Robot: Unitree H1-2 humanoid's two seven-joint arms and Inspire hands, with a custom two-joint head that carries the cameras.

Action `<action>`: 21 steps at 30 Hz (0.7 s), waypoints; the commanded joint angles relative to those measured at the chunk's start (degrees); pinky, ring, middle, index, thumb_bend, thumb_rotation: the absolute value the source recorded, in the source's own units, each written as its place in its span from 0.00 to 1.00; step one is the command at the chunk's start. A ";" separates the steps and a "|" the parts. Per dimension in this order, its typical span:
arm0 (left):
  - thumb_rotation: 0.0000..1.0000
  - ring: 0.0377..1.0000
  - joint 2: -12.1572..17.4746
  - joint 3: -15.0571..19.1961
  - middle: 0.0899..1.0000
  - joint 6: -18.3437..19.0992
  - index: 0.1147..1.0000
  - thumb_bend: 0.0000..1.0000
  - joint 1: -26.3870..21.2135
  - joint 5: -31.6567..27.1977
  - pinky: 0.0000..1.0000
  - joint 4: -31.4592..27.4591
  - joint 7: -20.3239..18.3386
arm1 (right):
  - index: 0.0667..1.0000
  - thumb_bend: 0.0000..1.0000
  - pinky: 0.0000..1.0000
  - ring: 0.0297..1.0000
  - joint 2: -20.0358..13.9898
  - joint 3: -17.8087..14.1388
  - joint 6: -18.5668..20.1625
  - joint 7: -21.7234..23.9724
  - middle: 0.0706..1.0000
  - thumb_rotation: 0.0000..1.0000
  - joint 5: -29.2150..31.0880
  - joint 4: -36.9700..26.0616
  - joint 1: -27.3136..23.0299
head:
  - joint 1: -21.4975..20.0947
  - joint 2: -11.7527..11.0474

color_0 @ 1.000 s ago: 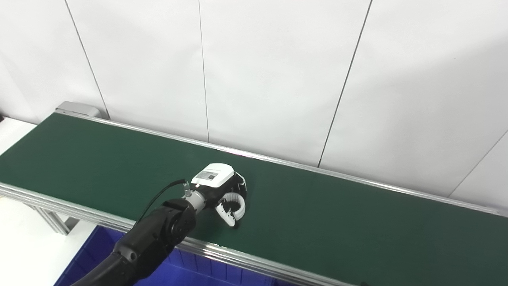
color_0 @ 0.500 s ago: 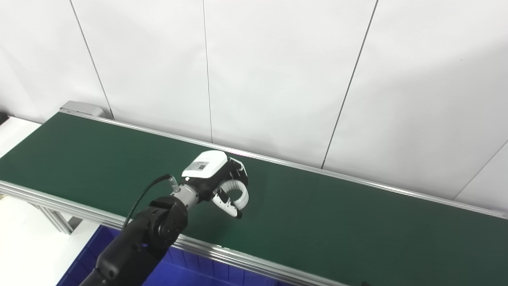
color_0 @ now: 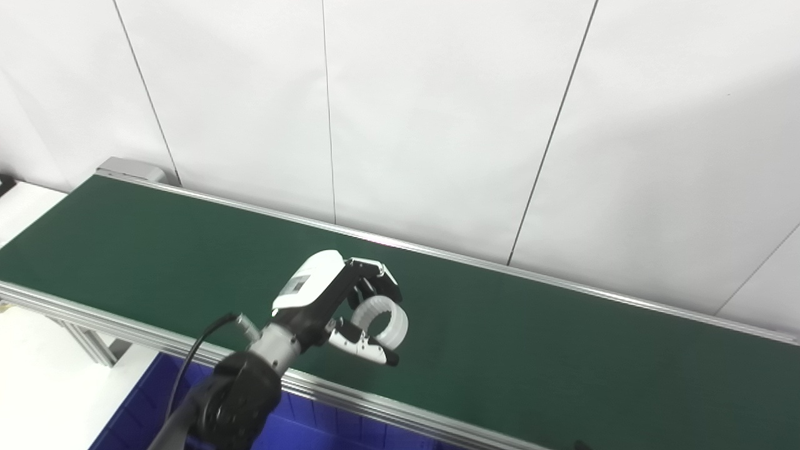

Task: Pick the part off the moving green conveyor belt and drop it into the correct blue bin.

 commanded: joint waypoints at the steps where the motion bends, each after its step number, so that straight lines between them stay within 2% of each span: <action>1: 0.00 0.43 -0.97 1.02 0.46 -1.62 0.41 0.48 1.75 0.43 0.42 -3.14 2.96 | 0.86 0.32 0.64 0.74 -0.27 -0.59 -3.01 0.73 0.79 0.68 0.50 -1.09 -0.31 | 0.00 0.50; 5: 0.00 0.44 -4.49 2.17 0.46 -5.09 0.39 0.48 7.93 -2.93 0.45 -4.33 6.85 | 0.86 0.33 0.64 0.74 -0.60 -1.33 -3.01 1.49 0.79 0.70 0.74 -1.59 -0.16 | 0.40 1.35; 8: 0.00 0.45 -6.88 2.82 0.46 -9.45 0.38 0.48 12.20 -6.06 0.45 -3.01 9.98 | 0.86 0.34 0.64 0.74 -0.68 -1.93 -3.00 2.19 0.79 0.71 1.38 -1.98 0.10 | 0.69 1.94; 11: 0.00 0.45 -8.79 2.65 0.46 -11.45 0.38 0.48 15.82 -6.81 0.46 -2.19 11.71 | 0.85 0.37 0.64 0.74 -0.98 -2.43 -2.99 2.81 0.79 0.71 1.37 -2.83 0.49 | 1.10 3.52; 13: 0.00 0.46 -9.62 2.40 0.46 -11.53 0.38 0.48 17.46 -7.54 0.47 -1.98 11.80 | 0.86 0.38 0.64 0.74 -1.30 -2.63 -2.98 3.33 0.79 0.75 1.64 -3.32 0.57 | 1.12 4.91; 14: 0.00 0.46 -9.91 2.25 0.46 -11.52 0.38 0.48 18.06 -7.82 0.47 -1.97 11.75 | 0.86 0.39 0.65 0.74 -1.48 -2.73 -3.00 3.62 0.79 0.74 1.90 -3.65 0.63 | 1.15 6.64; 15: 0.00 0.46 -10.06 2.15 0.46 -11.75 0.38 0.48 18.51 -7.92 0.47 -1.80 11.81 | 0.86 0.40 0.65 0.74 -1.53 -2.89 -3.01 3.79 0.79 0.74 2.04 -3.89 0.68 | 1.17 7.03; 16: 0.00 0.46 -10.15 2.01 0.46 -11.96 0.38 0.48 18.81 -7.87 0.47 -1.82 11.80 | 0.86 0.41 0.64 0.74 -1.67 -3.12 -3.02 4.24 0.79 0.75 2.55 -4.41 0.76 | 1.28 9.80; 17: 0.00 0.46 -10.12 1.94 0.45 -12.22 0.38 0.48 18.99 -7.88 0.47 -1.73 11.77 | 0.86 0.42 0.65 0.74 -1.75 -3.29 -3.02 4.67 0.79 0.73 2.94 -4.75 0.80 | 1.28 9.80; 18: 0.00 0.46 -10.06 1.86 0.45 -12.00 0.38 0.48 19.12 -7.87 0.47 -2.01 11.49 | 0.86 0.42 0.65 0.74 -1.84 -3.52 -3.02 4.97 0.79 0.73 3.13 -5.28 0.93 | 1.61 11.70; 19: 0.00 0.46 -10.02 1.81 0.45 -11.80 0.38 0.48 19.19 -7.88 0.48 -2.24 11.26 | 0.86 0.44 0.65 0.74 -1.87 -3.70 -3.02 5.21 0.80 0.73 3.24 -5.64 1.03 | 1.61 11.70; 21: 0.00 0.46 -9.63 1.84 0.45 -9.93 0.38 0.48 19.33 -8.19 0.48 -3.54 9.86 | 0.86 0.48 0.66 0.75 -1.82 -4.03 -2.98 5.56 0.80 0.71 4.08 -6.63 1.38 | 2.60 14.11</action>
